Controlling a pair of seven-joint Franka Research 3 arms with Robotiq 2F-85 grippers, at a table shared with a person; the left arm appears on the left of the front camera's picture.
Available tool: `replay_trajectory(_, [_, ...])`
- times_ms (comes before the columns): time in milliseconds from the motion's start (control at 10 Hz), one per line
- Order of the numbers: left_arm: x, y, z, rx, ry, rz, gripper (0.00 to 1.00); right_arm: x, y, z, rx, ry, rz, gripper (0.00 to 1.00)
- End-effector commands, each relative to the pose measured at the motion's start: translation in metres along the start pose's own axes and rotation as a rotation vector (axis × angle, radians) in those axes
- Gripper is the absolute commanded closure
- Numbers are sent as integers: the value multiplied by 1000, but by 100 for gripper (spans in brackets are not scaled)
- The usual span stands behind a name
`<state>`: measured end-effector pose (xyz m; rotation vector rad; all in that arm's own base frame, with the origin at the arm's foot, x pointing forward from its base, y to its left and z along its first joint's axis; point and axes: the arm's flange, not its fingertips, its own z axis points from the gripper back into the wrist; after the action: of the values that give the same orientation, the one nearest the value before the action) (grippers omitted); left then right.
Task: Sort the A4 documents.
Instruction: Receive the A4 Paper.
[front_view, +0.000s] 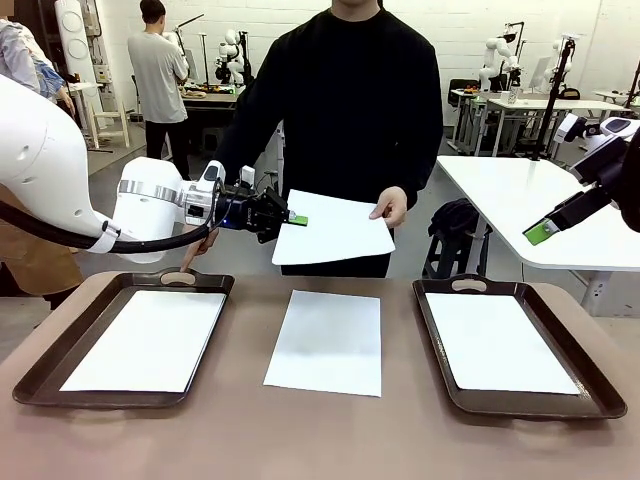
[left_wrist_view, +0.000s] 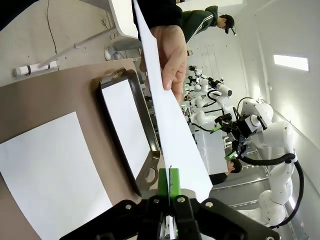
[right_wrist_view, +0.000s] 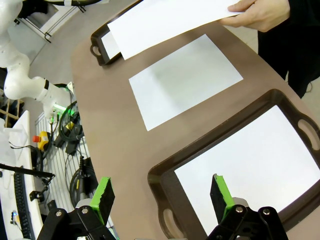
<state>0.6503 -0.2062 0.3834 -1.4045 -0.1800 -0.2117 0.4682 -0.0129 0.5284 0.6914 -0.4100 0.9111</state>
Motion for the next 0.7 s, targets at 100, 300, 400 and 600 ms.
replay_trajectory(100, [0, 0, 0, 0, 0, 0, 100, 0, -1, 0, -4, -1, 0, 0])
replay_trajectory(300, [0, 0, 0, 0, 0, 0, 100, 0, -1, 0, -4, -1, 0, 0])
replay_trajectory(400, [0, 0, 0, 0, 0, 0, 100, 0, -1, 0, -4, -1, 0, 0])
replay_trajectory(600, [0, 0, 0, 0, 0, 0, 100, 0, -1, 0, -4, -1, 0, 0])
